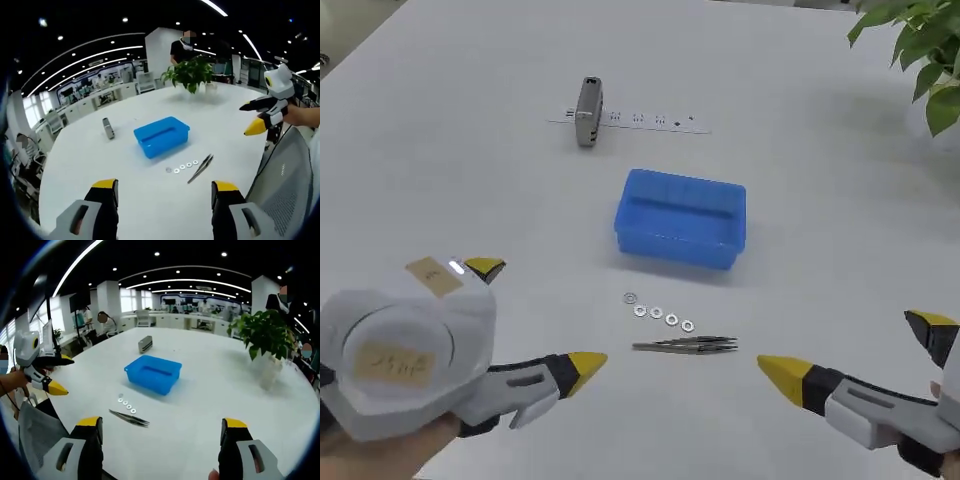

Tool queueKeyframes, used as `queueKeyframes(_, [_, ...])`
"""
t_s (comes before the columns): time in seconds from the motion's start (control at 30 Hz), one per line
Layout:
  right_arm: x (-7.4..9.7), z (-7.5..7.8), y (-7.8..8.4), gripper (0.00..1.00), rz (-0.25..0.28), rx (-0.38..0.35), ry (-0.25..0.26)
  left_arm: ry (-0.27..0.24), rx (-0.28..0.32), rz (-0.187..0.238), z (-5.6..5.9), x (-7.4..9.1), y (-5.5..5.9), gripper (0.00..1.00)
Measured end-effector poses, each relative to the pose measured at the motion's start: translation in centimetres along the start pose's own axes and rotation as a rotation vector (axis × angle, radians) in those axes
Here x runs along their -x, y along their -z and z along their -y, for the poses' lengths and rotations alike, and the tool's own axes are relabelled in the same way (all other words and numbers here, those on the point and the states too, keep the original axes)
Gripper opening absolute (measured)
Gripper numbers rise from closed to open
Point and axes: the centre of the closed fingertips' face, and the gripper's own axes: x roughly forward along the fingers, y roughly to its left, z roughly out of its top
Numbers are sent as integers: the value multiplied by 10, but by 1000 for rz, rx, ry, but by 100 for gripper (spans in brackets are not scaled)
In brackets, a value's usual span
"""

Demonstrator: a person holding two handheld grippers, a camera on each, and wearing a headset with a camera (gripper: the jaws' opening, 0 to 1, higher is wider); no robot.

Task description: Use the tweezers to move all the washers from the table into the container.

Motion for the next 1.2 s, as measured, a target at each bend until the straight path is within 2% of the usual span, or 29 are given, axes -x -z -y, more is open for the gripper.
queueKeyframes(0.1, [-2, 1, 1, 97, -1, -10, -3, 45, -34, -22, 3, -11, -1, 77])
queueKeyframes(0.13, [-2, 1, 1, 97, -1, -13, -4, 74, -57, -32, 6, -14, -1, 78])
queueKeyframes(0.17, [-3, 0, 2, 97, -5, -18, -7, 113, -82, -54, 10, -18, 1, 76])
queueKeyframes(0.23, [-3, -2, 3, 97, -11, -21, -15, 144, -112, -72, 13, -23, 1, 69])
queueKeyframes(0.27, [-4, -2, 4, 97, -13, -19, -17, 185, -129, -88, 18, -28, 2, 67])
queueKeyframes(0.33, [-4, -3, 6, 97, -18, -14, -22, 242, -141, -125, 26, -34, 5, 63])
queueKeyframes(0.37, [-4, -3, 7, 97, -24, -10, -21, 282, -145, -164, 32, -39, 10, 62])
queueKeyframes(0.5, [-4, -2, 12, 97, -37, -2, -19, 340, -211, -225, 39, -56, 15, 50])
queueKeyframes(0.6, [-3, -3, 14, 96, -42, -6, -20, 391, -220, -265, 45, -66, 20, 44])
queueKeyframes(0.7, [-3, -4, 17, 96, -48, -6, -21, 416, -248, -279, 49, -75, 23, 37])
queueKeyframes(0.83, [-3, -6, 19, 96, -51, -17, -26, 457, -284, -319, 56, -92, 34, 27])
queueKeyframes(0.97, [-4, -7, 18, 96, -55, -18, -30, 470, -308, -345, 57, -106, 43, 17])
queueKeyframes(1.07, [-4, -7, 19, 95, -59, -14, -33, 484, -331, -367, 58, -110, 49, 16])
queueKeyframes(1.2, [-6, -8, 18, 95, -59, -20, -41, 494, -358, -376, 60, -112, 53, 11])
